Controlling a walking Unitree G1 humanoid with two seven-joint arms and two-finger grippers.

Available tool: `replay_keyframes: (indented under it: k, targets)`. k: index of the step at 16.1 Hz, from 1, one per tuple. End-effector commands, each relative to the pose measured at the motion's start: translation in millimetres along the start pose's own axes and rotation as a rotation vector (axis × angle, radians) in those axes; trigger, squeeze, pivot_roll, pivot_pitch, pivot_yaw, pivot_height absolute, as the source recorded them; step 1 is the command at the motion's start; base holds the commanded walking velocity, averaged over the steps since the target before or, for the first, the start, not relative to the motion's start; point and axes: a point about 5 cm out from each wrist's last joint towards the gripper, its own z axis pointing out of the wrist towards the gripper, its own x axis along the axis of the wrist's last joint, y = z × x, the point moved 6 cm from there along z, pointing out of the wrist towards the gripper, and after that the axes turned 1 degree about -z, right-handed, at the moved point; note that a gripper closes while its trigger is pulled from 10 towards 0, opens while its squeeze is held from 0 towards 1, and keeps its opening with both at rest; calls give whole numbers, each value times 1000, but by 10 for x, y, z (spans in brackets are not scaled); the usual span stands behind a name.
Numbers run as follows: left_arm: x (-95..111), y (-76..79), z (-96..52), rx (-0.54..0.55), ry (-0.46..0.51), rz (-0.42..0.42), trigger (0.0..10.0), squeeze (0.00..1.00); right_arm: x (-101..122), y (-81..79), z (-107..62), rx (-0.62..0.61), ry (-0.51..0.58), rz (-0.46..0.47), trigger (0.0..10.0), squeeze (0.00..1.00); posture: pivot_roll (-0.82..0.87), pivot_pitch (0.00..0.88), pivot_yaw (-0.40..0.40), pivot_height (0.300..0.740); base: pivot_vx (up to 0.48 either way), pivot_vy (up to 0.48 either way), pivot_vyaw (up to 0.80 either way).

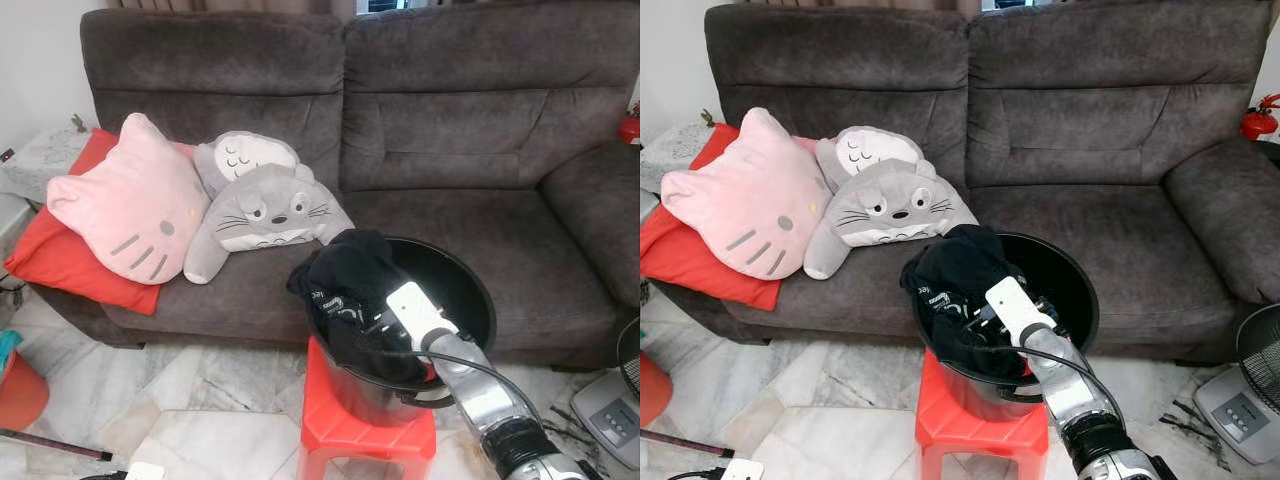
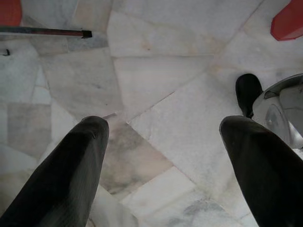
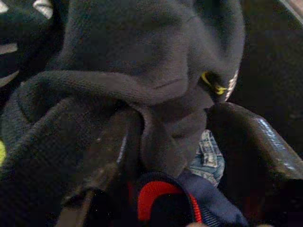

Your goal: Hang hanger

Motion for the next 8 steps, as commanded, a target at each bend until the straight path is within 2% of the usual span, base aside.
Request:
replay_keyframes:
  k: [1, 3, 8]
  targets:
    - [-10, -78, -6, 17, -1, 13, 10000, 0, 74, -13, 17, 4, 19, -4, 0, 0, -167, 0, 77, 732, 0, 0, 0]
    - [-7, -83, -5, 15, -6, 25, 10000, 0, 61, -76, 33, 25, 16, -8, 0, 0, -166, 0, 82, 732, 0, 0, 0]
    - [20, -112, -3, 20, -2, 31, 10000, 0, 64, -91, 49, 25, 17, -6, 0, 0, -165, 0, 89, 732, 0, 0, 0]
